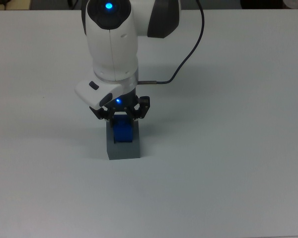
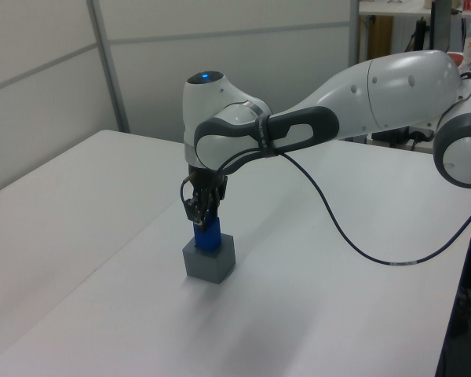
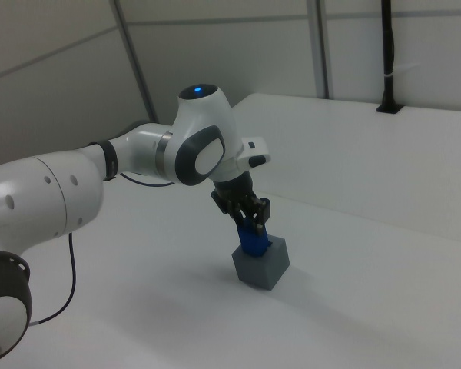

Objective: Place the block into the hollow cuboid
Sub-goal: 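Open the gripper to release the block and raise it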

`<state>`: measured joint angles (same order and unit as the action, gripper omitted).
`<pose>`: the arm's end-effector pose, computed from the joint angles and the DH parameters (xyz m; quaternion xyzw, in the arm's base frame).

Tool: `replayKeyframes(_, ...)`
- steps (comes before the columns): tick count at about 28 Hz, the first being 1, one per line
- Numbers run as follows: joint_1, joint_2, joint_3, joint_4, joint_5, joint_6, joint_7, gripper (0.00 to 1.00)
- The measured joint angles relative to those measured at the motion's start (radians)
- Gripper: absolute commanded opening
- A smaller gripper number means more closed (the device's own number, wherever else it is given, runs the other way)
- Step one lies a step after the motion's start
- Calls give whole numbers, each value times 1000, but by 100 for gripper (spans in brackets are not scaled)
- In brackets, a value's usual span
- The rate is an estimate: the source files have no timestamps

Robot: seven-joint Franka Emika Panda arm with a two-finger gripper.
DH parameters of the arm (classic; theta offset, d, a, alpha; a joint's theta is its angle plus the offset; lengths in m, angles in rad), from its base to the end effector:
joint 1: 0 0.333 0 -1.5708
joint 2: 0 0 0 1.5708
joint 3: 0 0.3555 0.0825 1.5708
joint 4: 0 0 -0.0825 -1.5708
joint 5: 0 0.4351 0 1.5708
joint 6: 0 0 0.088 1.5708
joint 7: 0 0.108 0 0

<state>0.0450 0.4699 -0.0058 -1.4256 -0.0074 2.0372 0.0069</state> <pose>0.7750 0.0308 0.4575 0.9973 0.0179 0.0709 0.0031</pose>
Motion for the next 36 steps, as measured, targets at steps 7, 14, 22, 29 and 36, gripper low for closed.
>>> replayKeyframes(7, -1, 2, 0, 1, 0, 2, -63, 20)
replayKeyframes(14, -4, 12, 0, 1, 0, 55, -65, 21)
replayKeyframes(22, -5, 17, 0, 1, 0, 85, -65, 37)
replayKeyframes(29, -5, 17, 0, 1, 0, 85, -66, 33)
replayKeyframes(36, -5, 15, -1, 1, 0, 70, -104, 33)
